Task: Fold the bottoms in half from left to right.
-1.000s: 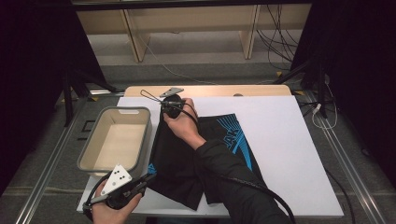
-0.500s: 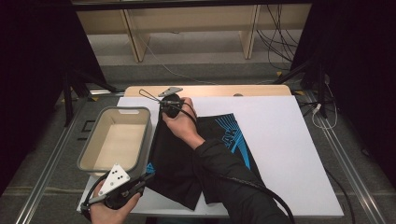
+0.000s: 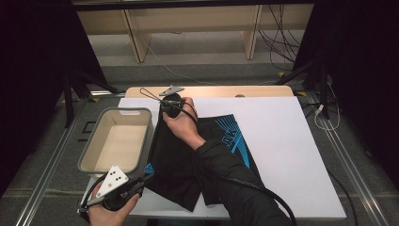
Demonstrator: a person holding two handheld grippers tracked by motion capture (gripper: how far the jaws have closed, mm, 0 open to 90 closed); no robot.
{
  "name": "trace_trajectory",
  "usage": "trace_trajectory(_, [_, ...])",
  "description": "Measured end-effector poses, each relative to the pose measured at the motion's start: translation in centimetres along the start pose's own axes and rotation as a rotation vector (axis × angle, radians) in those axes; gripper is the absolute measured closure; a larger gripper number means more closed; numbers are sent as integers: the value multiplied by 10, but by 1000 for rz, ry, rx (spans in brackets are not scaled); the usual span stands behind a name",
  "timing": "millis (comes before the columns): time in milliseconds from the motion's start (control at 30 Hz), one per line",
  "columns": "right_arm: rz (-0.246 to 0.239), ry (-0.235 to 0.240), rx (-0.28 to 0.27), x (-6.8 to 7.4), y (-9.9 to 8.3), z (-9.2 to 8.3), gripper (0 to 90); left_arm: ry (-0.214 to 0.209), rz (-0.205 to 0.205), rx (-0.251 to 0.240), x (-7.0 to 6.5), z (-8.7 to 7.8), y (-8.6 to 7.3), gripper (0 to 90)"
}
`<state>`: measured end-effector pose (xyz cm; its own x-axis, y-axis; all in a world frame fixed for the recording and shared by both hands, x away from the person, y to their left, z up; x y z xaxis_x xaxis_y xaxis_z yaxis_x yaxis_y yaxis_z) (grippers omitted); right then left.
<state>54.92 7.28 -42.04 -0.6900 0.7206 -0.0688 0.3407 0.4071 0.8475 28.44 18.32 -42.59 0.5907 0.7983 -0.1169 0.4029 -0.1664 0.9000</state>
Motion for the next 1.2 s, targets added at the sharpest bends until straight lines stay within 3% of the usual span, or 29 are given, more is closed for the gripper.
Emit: trace_trajectory(1200, [0, 13, -46, 7, 14, -2, 868, 18, 2, -49, 1, -10, 7, 854])
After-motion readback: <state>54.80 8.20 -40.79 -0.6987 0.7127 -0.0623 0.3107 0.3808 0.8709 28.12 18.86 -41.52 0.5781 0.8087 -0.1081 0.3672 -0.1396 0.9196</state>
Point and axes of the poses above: each handheld gripper's, and its own axes: z roughly forward along the jaws, y roughly out of its top, x roughly to its left, the point moved 4 cm from there along z, roughly forward along the jaws, and after that the axes turned 2 degrees about -z, right-handed, at the moved point
